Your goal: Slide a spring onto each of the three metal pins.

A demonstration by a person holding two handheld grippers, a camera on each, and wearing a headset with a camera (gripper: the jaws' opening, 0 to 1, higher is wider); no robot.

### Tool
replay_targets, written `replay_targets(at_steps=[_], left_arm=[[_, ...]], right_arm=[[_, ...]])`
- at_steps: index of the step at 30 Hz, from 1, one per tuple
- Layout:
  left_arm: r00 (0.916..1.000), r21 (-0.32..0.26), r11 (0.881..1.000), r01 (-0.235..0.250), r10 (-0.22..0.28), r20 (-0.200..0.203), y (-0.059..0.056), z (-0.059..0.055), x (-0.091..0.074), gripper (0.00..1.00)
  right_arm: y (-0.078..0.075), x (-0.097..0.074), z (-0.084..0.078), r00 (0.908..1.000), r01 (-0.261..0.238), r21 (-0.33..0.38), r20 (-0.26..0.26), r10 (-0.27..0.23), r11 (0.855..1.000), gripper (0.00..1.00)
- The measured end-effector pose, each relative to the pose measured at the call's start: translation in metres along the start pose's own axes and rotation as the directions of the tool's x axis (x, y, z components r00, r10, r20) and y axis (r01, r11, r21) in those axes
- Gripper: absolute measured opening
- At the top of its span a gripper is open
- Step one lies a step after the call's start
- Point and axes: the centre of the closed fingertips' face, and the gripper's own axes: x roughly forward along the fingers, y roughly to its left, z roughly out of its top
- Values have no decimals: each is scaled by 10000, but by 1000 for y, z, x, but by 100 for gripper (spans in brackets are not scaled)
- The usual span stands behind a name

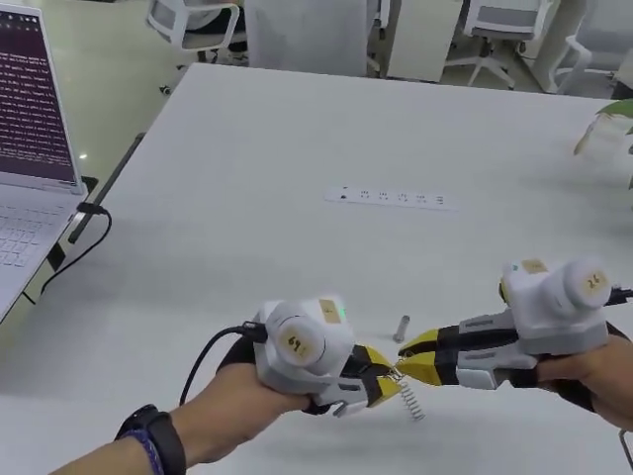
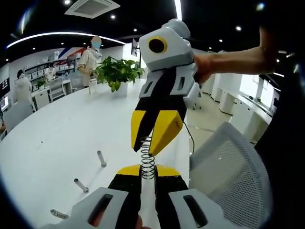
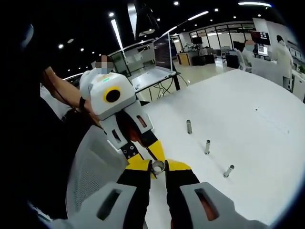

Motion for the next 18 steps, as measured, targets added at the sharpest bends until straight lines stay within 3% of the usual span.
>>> replay_targets(at_steps=[9,14,18], left_arm=[[9987,106,9998,190,-194,473,-5,14,4,2],[9979,182,9995,266,-277,593,-6,20,6,2],[9972,245,9990,372,-387,646,-7,24,7,2]], right_arm=[[1,-10,3,9950,-260,-1128,-985,148,9933,13],[2,-17,2,9864,-497,-1727,-1632,212,9837,13],[2,-20,-2,9737,-746,-2186,-2266,238,9729,13]])
